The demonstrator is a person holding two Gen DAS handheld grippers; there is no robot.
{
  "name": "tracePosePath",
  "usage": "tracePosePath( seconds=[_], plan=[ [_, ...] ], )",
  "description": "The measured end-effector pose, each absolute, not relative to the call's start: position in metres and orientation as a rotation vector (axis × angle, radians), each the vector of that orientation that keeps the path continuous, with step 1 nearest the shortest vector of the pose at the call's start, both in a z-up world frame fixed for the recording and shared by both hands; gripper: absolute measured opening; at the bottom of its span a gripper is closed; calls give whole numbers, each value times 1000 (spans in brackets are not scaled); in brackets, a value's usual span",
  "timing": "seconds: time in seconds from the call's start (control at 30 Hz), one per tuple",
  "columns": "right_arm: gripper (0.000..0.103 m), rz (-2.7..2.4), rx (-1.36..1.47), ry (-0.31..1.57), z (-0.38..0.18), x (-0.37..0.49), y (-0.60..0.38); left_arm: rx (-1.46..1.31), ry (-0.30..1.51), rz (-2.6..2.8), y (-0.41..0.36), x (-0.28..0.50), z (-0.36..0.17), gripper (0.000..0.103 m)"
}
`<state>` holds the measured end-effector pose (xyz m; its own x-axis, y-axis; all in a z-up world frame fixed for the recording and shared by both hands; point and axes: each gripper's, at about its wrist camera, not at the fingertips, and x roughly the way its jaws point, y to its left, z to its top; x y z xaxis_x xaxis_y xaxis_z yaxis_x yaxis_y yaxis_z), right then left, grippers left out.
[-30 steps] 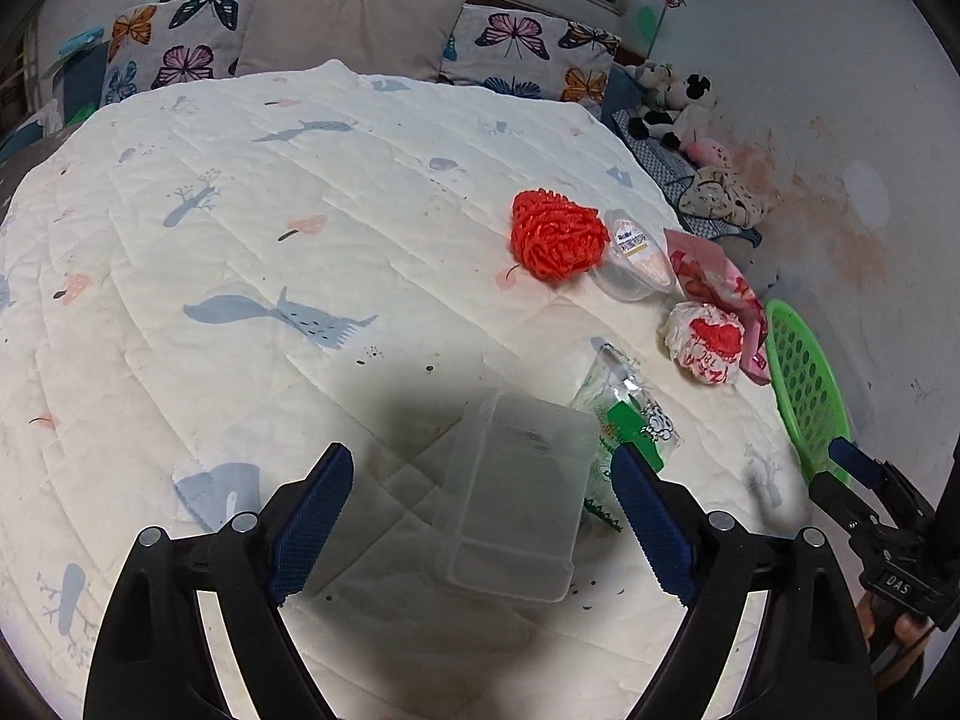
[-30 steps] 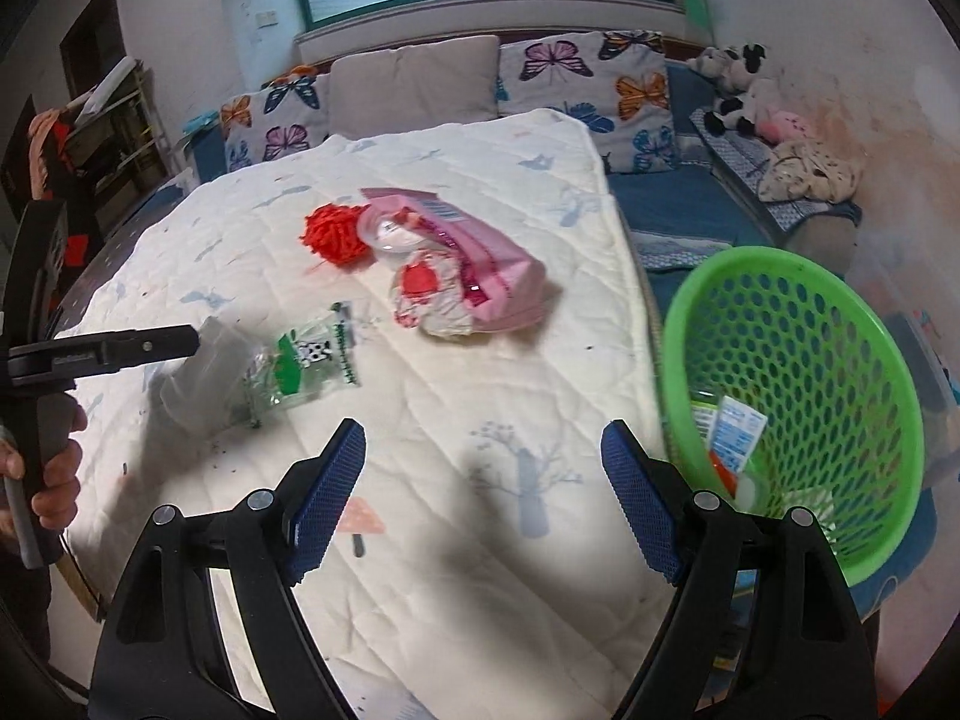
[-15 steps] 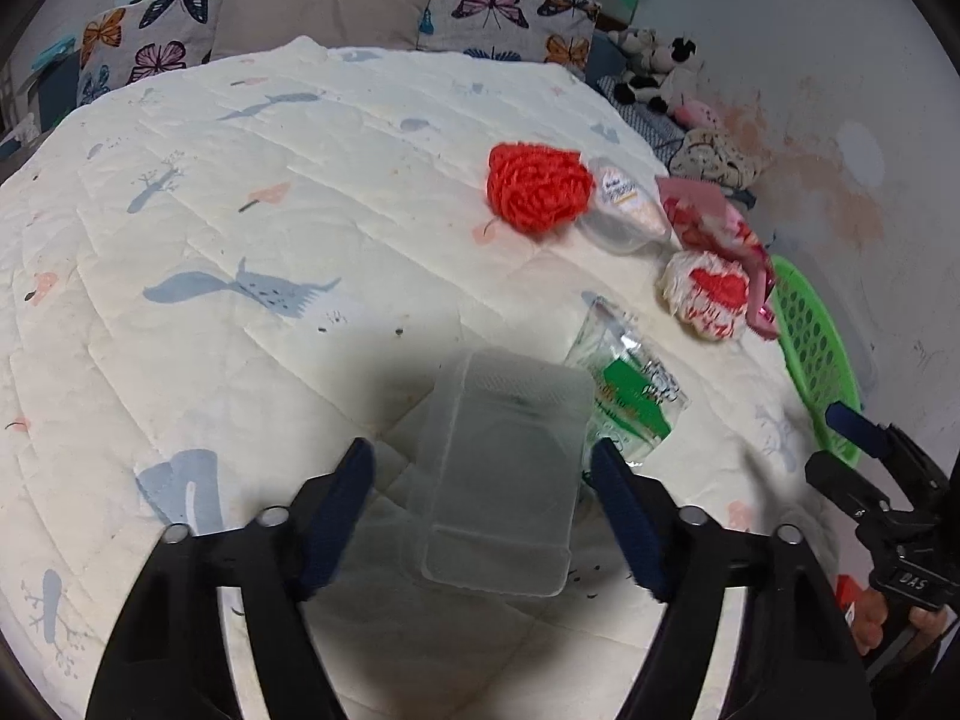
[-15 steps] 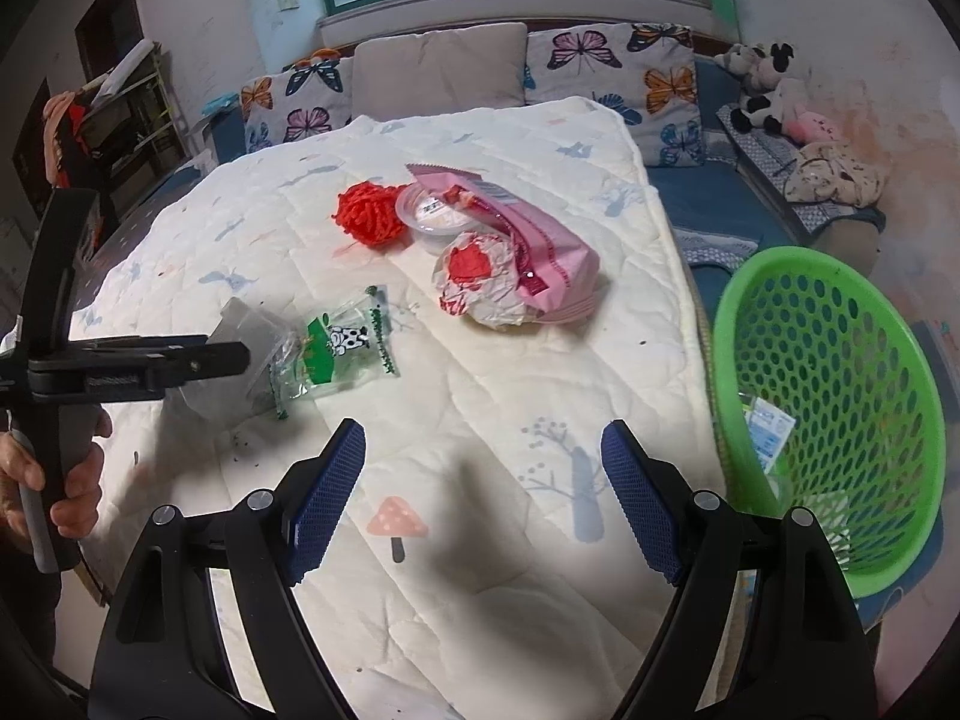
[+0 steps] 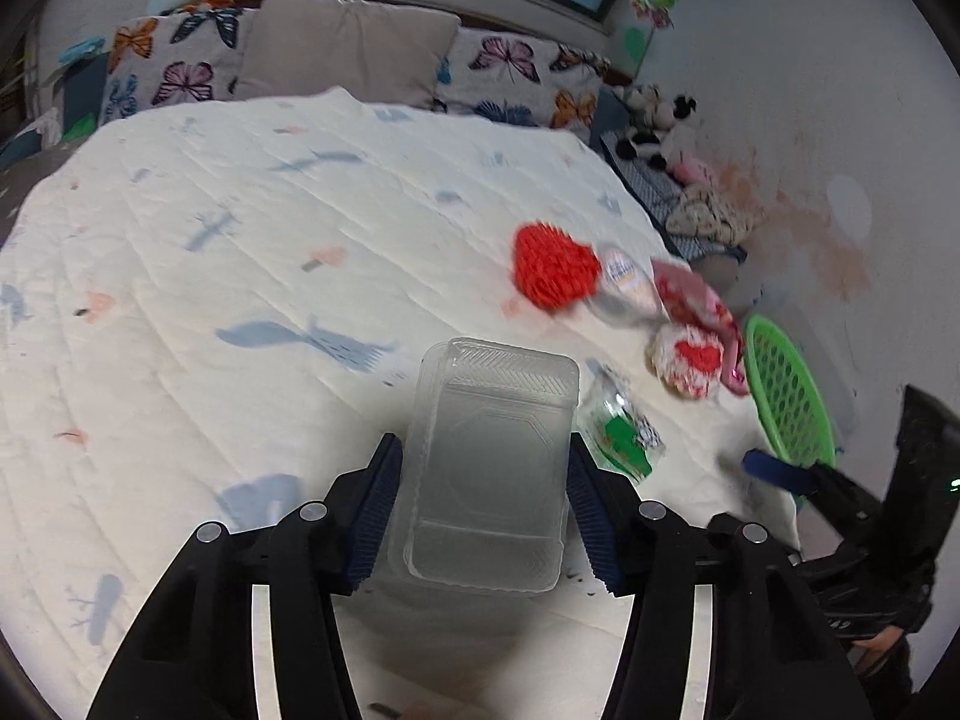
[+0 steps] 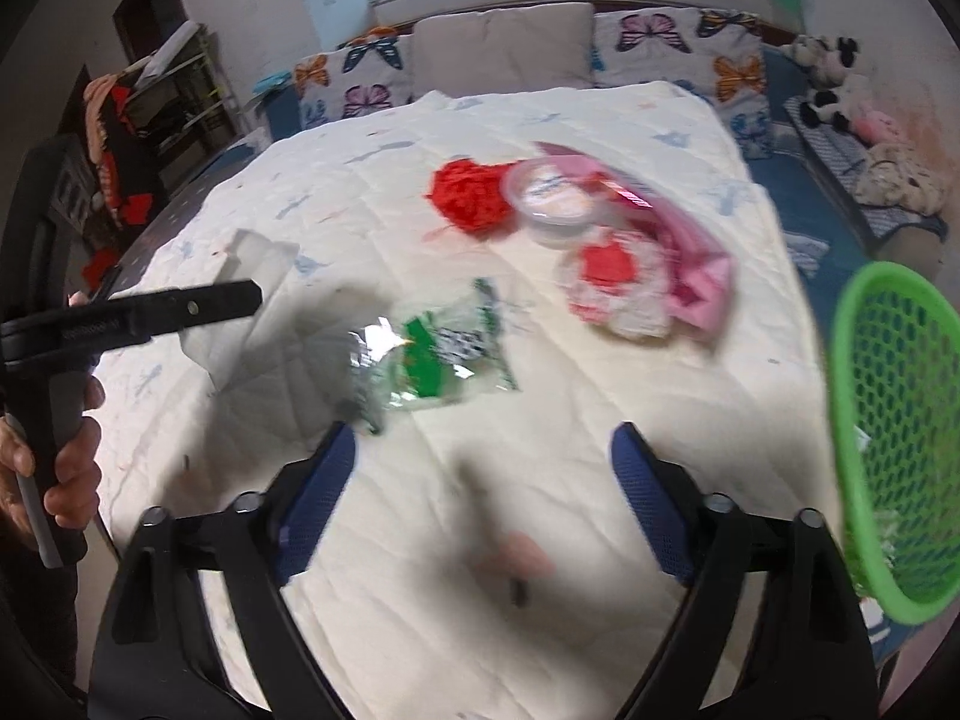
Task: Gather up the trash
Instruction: 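Grasp the clear plastic box with the left tool while the right tool grasps the green candy wrapper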
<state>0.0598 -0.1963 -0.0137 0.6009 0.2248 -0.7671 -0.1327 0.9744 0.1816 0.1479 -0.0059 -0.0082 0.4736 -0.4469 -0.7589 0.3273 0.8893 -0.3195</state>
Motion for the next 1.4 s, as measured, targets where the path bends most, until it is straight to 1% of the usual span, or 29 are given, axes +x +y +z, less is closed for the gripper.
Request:
tracePosePath(
  seconds=[0.27,0.53,0.6,0.67,0.87,1.17,1.4],
  plan=[
    [92,270,67,928,-27,94,-165,-177,963,-447,19,150,-6,53],
    [92,247,31,974,-48,118,-155,-197,984,-448,21,153,-15,53],
    [91,238,20,971,-50,120,-155,-196,988,-450,20,153,-16,53],
    [85,222,-5,968,-50,120,-154,-195,990,-452,18,153,-17,53],
    [77,205,-20,962,-51,117,-157,-196,997,-456,15,153,-19,53],
    [72,204,19,939,-44,105,-166,-199,998,-467,11,150,-17,53],
    [72,200,57,911,-32,85,-179,-189,996,-496,0,148,-14,53]
  ],
)
